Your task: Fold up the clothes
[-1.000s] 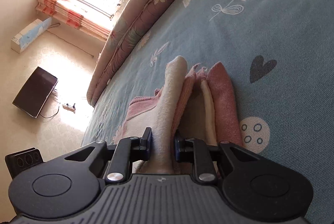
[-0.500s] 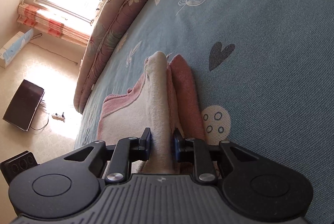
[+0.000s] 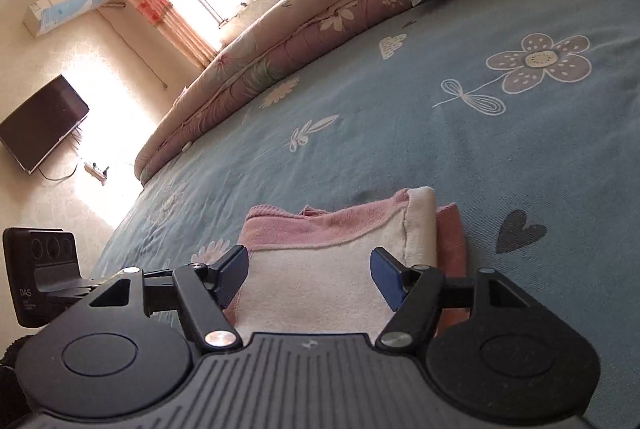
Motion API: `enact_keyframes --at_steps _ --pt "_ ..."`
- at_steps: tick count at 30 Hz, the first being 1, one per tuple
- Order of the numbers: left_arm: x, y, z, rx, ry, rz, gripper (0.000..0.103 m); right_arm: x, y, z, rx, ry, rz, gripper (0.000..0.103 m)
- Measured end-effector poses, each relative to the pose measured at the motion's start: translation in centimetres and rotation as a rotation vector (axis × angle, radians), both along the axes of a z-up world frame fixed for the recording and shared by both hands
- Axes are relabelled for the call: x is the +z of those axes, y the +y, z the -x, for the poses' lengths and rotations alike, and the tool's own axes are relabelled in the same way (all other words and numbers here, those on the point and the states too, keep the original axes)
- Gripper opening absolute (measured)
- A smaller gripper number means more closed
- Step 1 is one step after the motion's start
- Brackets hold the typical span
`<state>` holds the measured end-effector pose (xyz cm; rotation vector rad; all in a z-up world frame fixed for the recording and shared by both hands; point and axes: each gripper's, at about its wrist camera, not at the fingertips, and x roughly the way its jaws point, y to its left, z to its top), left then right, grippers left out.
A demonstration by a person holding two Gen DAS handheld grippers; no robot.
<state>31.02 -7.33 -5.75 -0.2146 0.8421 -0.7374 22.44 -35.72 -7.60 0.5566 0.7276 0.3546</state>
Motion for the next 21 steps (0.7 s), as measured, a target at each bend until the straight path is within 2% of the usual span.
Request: enact_keyframes --at_steps 3,7,11,15,18,21 --pt "-0.8 -0.1 -0.8 0.002 0.034 0.015 0.076 -1.8 1.9 -2.6 0.022 0.072 0.073 0.073" --pt "-2.6 -0.7 -2.3 -0.001 0.086 0.012 0.076 -3.1 1.8 -2.3 0.028 0.077 0.057 0.073" --pt "-3.8 -1.5 -3.5 0.005 0.1 0.008 0.076 -3.2 2.3 -2.0 0.047 0.071 0.095 0.075" --pt "-3.2 -2.0 -3.5 0.013 0.095 -0.018 0.076 -3.0 3.2 -1.8 0.068 0.052 0.121 0.082" --pt "-2.6 -1.6 -3.2 0.025 0.098 0.003 0.075 -2.2 3.6 -1.6 0.059 0.067 0.141 0.083" --pt "-2.9 -1.4 -3.4 0.032 0.113 0.02 0.076 -0.8 4.2 -1.5 0.047 0.064 0.186 0.09"
